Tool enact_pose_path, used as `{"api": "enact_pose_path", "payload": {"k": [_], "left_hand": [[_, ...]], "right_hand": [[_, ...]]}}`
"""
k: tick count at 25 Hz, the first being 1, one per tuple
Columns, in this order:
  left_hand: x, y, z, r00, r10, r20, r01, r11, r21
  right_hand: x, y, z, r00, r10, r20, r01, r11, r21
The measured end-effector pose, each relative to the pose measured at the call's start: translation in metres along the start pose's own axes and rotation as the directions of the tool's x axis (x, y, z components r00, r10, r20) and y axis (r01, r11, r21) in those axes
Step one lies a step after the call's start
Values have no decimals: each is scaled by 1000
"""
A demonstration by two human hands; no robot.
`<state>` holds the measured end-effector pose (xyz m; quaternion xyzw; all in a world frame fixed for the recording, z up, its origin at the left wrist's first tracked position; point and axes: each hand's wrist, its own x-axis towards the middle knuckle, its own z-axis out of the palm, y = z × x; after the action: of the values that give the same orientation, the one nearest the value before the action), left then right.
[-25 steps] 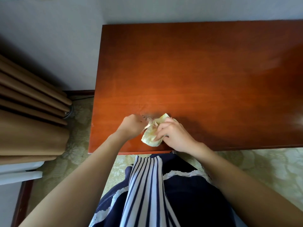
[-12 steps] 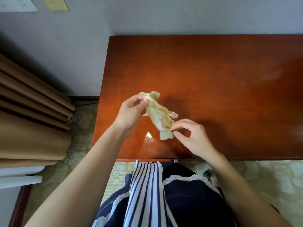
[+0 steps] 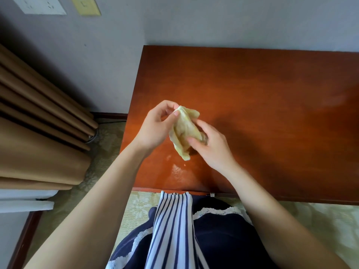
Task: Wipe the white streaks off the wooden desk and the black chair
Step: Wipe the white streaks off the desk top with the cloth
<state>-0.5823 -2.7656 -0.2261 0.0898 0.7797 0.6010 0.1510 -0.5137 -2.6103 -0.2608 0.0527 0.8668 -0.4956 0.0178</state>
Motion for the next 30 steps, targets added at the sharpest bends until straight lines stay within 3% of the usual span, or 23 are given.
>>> {"api": "enact_pose_path", "payload": {"k": [5, 7, 9, 12, 15, 17, 20, 22, 24, 26, 28, 30], "left_hand": [[-2, -19, -7, 981, -184, -69, 174, 977, -123], [-3, -25, -10, 972, -232, -38, 223, 960, -171], [-3, -29, -11, 965, -261, 10, 259, 952, -165], [-5, -30, -7, 965, -262, -14, 262, 965, 6], [-6, -29, -7, 973, -228, -29, 229, 972, 46], [-4, -31, -7, 968, -243, 56, 242, 970, 28], [-2, -33, 0, 933, -310, 185, 303, 951, 62], [1, -35, 5, 934, -310, 176, 288, 948, 136], [5, -35, 6, 943, -310, 124, 293, 946, 138], [9, -38, 5, 941, -324, 95, 310, 941, 133], [12, -42, 6, 937, -338, 88, 322, 934, 152], [14, -45, 11, 931, -350, 102, 330, 929, 170]], "right_hand": [[5, -3, -2, 986, 94, 135, -113, 983, 143], [8, -1, -7, 974, 133, 181, -171, 962, 211], [10, 2, -9, 961, 181, 208, -251, 888, 385], [12, 3, -10, 918, 228, 326, -397, 563, 724], [16, 9, -9, 862, 235, 450, -495, 192, 847], [15, 11, -4, 850, 233, 472, -509, 134, 850], [12, 14, 4, 872, 339, 354, -431, 187, 883], [14, 21, -10, 882, 465, 74, -226, 280, 933], [16, 32, -41, 821, 514, -248, -25, 467, 884], [18, 40, -71, 761, 457, -460, -32, 735, 678], [21, 49, -84, 743, 372, -556, -244, 925, 292], [22, 56, -75, 789, 276, -548, -423, 892, -159]]}}
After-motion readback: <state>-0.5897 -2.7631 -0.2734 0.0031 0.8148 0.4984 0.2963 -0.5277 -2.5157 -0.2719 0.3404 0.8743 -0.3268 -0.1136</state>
